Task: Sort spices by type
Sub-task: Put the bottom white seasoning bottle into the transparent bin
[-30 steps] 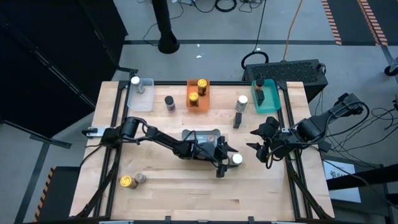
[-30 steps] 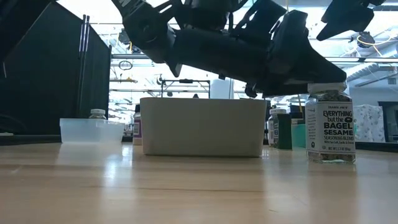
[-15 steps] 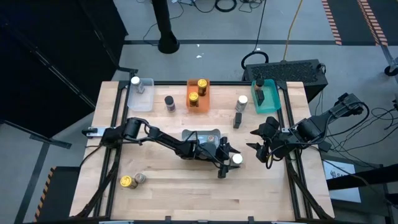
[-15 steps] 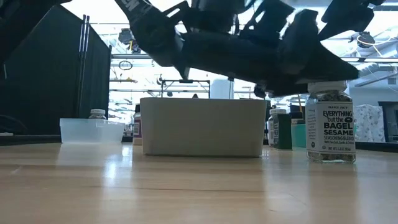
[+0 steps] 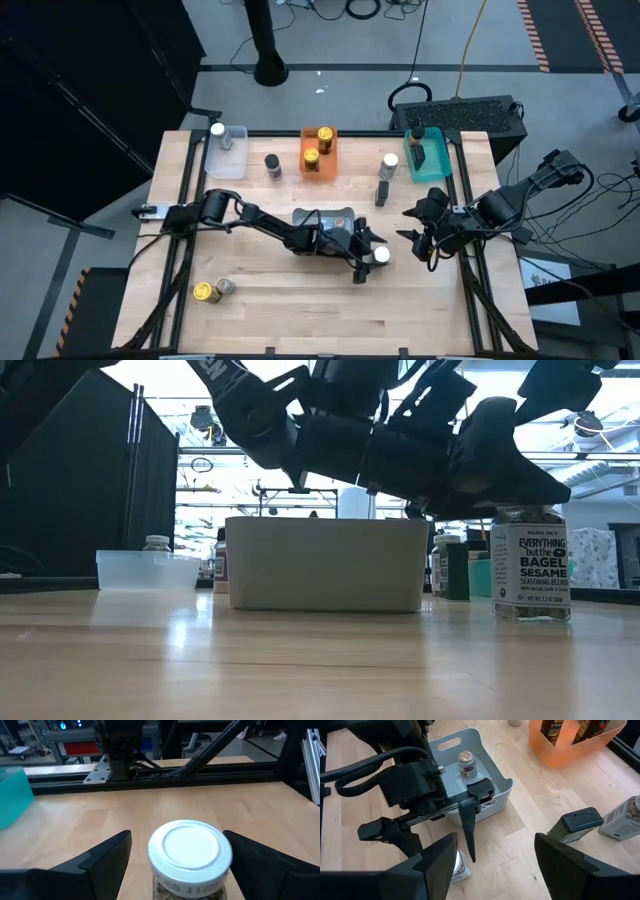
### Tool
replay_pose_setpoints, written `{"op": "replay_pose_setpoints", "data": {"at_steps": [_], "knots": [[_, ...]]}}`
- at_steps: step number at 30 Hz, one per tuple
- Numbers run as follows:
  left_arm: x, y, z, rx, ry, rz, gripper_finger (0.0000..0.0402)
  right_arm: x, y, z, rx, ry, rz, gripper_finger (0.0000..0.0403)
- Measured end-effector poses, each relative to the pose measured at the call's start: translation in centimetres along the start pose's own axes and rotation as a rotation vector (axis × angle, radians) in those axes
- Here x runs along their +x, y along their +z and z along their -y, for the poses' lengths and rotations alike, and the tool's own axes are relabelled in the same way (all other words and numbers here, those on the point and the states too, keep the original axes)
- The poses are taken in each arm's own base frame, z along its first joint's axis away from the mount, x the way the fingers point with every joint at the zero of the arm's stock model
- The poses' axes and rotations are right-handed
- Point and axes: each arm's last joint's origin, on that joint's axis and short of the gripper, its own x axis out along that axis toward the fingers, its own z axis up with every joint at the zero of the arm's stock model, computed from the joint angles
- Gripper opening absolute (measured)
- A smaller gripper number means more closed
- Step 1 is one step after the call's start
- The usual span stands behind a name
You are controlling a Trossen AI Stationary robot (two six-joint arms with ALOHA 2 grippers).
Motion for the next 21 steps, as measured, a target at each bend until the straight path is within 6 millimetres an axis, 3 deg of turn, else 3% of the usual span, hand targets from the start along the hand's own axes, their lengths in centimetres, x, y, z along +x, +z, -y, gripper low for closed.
{"op": "replay_pose_setpoints", "data": {"at_steps": [11,18,21], "knots": [[0.0,0.0,0.2,0.007,-0.004,0.001,0.0214,0.0,0.0,0.0,0.000,0.000,0.000,0.0247],[-0.2,0.1,1.4,0.015,-0.018,0.011,0.0213,0.0,0.0,0.0,0.001,-0.002,0.000,0.0247],[-0.8,1.4,2.4,0.043,-0.033,0.024,0.0213,0.0,0.0,0.0,0.008,-0.003,-0.001,0.0247]]}}
